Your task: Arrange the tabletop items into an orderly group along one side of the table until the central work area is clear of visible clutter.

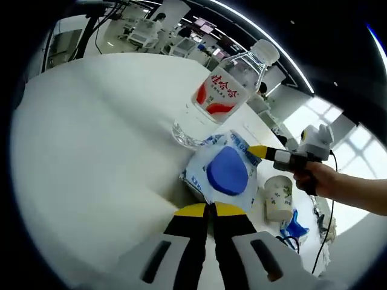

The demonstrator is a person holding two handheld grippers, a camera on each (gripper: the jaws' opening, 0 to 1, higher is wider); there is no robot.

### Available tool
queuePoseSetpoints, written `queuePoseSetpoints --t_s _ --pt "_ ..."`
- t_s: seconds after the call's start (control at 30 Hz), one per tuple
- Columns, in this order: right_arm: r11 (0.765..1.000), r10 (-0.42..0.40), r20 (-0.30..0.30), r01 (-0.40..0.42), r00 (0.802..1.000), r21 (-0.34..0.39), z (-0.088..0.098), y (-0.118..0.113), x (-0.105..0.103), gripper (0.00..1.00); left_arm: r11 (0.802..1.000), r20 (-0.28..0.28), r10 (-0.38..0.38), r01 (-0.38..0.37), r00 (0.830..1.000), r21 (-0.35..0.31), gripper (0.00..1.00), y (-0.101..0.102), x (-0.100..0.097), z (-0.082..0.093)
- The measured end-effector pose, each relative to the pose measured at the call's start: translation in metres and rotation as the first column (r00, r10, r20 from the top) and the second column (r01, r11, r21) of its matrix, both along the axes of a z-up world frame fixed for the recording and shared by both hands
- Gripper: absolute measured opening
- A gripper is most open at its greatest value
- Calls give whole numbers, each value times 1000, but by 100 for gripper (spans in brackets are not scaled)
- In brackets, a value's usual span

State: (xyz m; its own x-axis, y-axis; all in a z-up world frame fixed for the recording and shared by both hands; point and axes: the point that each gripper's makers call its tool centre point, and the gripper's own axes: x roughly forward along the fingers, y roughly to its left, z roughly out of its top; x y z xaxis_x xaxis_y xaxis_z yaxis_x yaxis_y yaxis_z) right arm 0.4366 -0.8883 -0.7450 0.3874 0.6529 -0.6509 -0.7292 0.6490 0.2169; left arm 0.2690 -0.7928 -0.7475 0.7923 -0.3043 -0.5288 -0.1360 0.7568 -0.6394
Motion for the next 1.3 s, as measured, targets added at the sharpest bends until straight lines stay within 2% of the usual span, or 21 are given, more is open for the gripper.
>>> queuePoseSetpoints --t_s 0.13,0.23,0.3,0.57,0.87,1.03,1.1,1.13,1.3 --pt "1000 -8 -10 8 1000 6 4 -4 -2 0 1000 -3 3 -3 1000 -19 0 2 1 1" --pt "1000 -14 -12 14 1000 7 7 -8 -5 0 1000 11 0 0 1000 17 0 5 1 6" --pt "1000 -27 2 27 1000 9 13 -10 -7 0 999 27 -9 8 1000 36 0 8 3 11" --pt "994 -95 37 93 995 64 34 -24 -12 0 999 60 -21 19 998 27 0 9 6 32" --pt "981 -146 53 138 988 133 66 -29 -32 0 998 83 -44 40 996 50 0 14 6 51" --pt "968 -190 33 182 981 170 76 -37 -47 0 996 93 -57 50 994 75 0 19 4 58" --pt "947 -236 32 222 971 232 85 -41 -55 0 996 95 -63 56 993 75 0 17 2 62" --pt "939 -254 13 243 967 244 85 -44 -60 0 996 101 -64 56 993 76 0 17 1 64" --pt "928 -288 -6 280 958 246 81 -58 -79 0 995 103 -72 65 992 71 0 16 -1 67"
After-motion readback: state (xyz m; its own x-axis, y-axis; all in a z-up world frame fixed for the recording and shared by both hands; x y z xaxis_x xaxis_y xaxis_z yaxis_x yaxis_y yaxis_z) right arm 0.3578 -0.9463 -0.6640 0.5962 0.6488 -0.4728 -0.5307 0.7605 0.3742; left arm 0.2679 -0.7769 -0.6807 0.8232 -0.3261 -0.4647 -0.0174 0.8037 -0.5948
